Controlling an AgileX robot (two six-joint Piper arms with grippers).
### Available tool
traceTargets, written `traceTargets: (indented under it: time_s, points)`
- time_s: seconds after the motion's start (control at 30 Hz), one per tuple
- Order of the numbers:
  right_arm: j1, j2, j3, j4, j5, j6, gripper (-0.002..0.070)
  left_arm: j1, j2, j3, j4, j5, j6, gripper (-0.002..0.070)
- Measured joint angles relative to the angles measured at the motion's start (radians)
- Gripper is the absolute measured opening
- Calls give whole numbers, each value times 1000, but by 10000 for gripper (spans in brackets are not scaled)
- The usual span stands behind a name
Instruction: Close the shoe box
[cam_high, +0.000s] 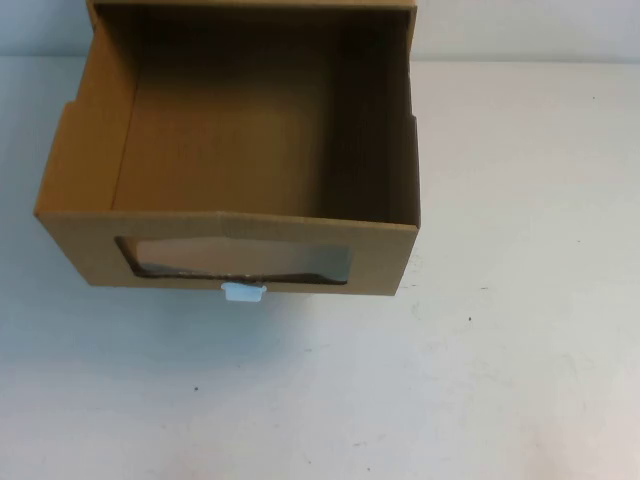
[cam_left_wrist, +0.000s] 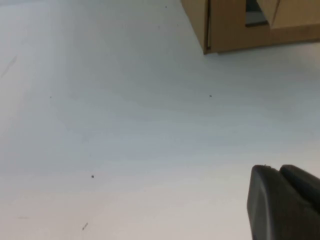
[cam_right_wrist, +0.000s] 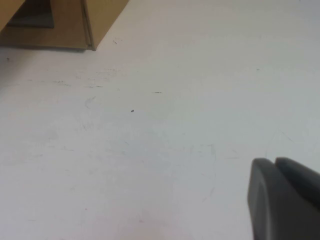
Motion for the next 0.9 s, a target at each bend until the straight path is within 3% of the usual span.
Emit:
traceTargets:
  time_s: [0.9]
  points:
    - [0, 0, 0, 0, 0, 0, -13, 0, 0, 0, 4, -33, 0, -2]
